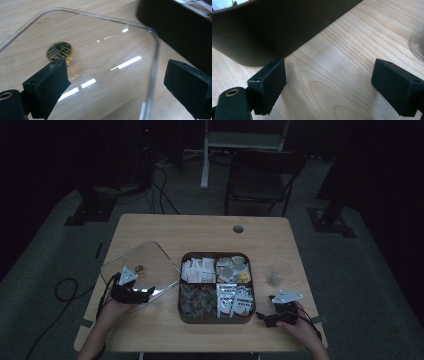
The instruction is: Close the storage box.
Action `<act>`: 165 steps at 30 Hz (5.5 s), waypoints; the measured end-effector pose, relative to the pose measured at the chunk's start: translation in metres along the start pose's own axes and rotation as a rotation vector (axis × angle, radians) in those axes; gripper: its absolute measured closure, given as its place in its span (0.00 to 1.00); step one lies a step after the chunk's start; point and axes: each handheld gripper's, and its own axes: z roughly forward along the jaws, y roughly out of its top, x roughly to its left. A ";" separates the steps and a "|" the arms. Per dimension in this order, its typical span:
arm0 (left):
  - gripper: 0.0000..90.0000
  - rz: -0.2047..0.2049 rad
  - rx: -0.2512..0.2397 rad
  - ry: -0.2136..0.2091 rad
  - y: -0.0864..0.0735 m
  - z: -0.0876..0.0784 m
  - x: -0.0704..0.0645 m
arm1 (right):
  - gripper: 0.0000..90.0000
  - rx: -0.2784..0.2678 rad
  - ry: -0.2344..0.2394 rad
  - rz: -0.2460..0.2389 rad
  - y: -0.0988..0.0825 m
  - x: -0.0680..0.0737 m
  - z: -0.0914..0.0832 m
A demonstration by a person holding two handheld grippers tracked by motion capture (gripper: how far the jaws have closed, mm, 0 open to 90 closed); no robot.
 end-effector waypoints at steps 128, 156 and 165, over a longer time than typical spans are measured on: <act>0.67 0.156 -0.091 -0.211 0.120 0.002 -0.068 | 0.13 -0.001 0.000 0.001 0.000 0.000 0.000; 0.67 0.276 -0.062 -0.365 0.133 0.041 -0.132 | 0.13 -0.001 0.000 0.001 0.000 0.000 0.000; 0.67 0.306 -0.036 -0.386 0.132 0.054 -0.148 | 0.13 -0.001 0.000 0.001 0.000 0.000 0.000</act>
